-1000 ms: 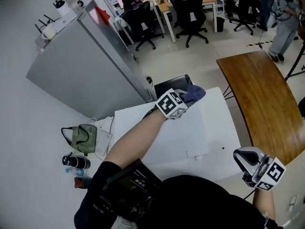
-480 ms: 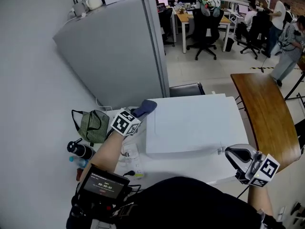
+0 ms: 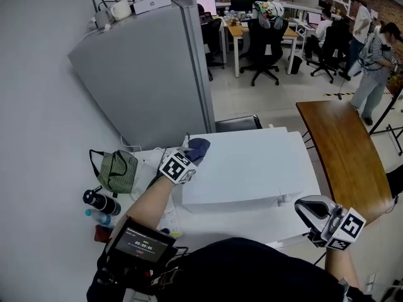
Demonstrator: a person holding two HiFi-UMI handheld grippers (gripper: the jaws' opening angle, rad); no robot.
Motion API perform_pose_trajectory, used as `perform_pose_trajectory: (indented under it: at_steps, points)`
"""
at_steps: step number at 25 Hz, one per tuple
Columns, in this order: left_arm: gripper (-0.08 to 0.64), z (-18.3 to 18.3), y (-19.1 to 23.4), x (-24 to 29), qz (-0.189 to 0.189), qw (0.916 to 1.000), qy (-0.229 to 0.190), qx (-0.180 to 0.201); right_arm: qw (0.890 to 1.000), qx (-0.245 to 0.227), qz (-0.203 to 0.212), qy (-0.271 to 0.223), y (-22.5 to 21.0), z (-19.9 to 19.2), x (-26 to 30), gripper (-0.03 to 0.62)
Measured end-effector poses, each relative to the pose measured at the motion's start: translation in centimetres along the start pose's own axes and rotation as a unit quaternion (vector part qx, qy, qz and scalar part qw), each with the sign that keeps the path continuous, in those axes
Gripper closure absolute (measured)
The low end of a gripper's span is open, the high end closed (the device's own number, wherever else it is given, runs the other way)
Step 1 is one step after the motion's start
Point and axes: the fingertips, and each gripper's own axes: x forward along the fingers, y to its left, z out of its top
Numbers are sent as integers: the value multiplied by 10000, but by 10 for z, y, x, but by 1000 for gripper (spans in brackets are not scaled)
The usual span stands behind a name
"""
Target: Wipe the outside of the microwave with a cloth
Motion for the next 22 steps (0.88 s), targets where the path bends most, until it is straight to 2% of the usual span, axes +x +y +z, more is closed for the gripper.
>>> perform_pose_trajectory:
  at_steps: [4, 8, 12, 14, 17, 20, 22]
  points:
    - [503, 77, -68, 66, -362, 9992, -13, 170, 9994, 210, -233, -144, -48, -6, -84, 588]
    - [503, 166, -144, 144, -695, 9954, -12, 661, 9969, 354, -654, -249, -94, -11, -169, 588]
    - [503, 223, -198, 198, -1072, 9867, -97, 1220, 9927, 448, -1066, -330, -111, -20, -223, 588]
    - [503, 236, -213, 210, -1184, 9833, -198, 1370, 9905, 479, -1229, -381, -111, -21, -238, 588]
    - [502, 250, -221, 188, -1359, 9837, -479, 1076, 9896, 504, -1289, -383, -104, -20, -239, 588]
    - [502, 237, -189, 133, -1131, 9863, -797, 893, 9932, 406, -1040, -336, -90, -15, -205, 588]
    - [502, 198, -147, 88, -748, 9906, -798, 817, 9967, 241, -707, -309, -73, -8, -166, 588]
